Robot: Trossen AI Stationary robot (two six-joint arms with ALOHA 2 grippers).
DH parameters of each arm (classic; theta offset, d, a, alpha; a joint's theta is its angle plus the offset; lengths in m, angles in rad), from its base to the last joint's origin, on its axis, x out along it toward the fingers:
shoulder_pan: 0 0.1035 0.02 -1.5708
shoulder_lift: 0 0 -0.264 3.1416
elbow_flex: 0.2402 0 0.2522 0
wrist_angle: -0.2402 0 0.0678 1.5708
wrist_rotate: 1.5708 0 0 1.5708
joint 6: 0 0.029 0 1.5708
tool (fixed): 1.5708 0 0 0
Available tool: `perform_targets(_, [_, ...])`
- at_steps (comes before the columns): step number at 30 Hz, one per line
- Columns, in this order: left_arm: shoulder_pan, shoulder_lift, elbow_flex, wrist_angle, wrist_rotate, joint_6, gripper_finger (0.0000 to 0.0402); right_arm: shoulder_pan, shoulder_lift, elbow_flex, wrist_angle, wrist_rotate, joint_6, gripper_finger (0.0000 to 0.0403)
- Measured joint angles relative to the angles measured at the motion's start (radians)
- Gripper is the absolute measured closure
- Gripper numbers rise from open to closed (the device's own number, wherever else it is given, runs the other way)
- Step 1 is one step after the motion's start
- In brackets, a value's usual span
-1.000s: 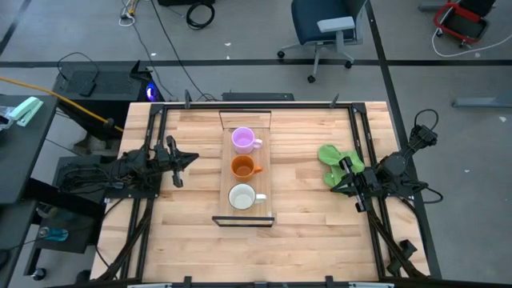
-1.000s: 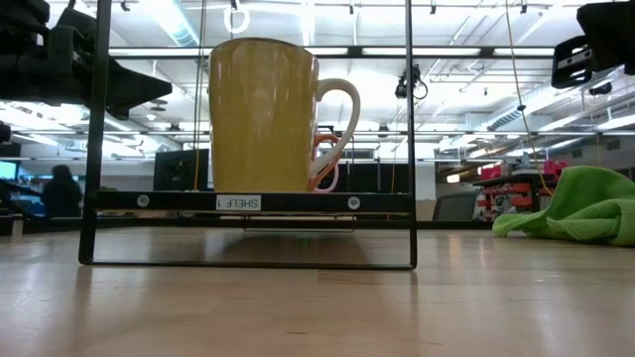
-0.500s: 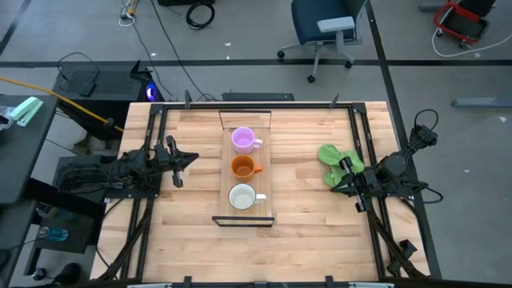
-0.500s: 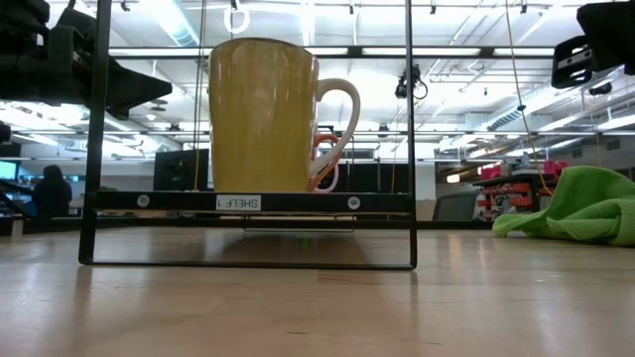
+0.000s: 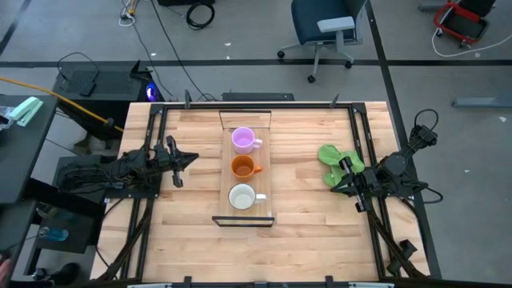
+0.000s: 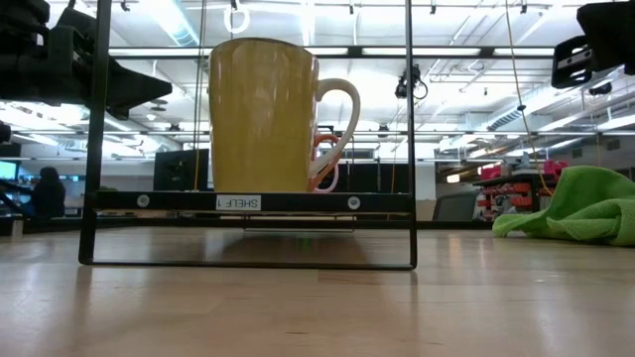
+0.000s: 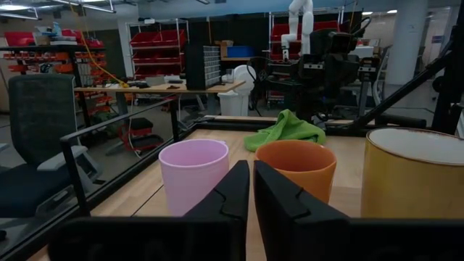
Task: Stack small to large cups/mugs on shelf
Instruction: Return to Home Position
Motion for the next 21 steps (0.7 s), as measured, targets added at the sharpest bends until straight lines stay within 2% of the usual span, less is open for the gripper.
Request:
perform_targets(11, [0.000,0.000,0.000,0.000,0.000,0.000,0.0381,0.000,0.000,0.000,0.000,0.000,0.000,0.0389])
perform_targets(21, [0.000,0.000,0.000,0.000,0.000,0.000,0.0370,0.000,0.000,0.000,0.000,0.000,0.000,0.0389])
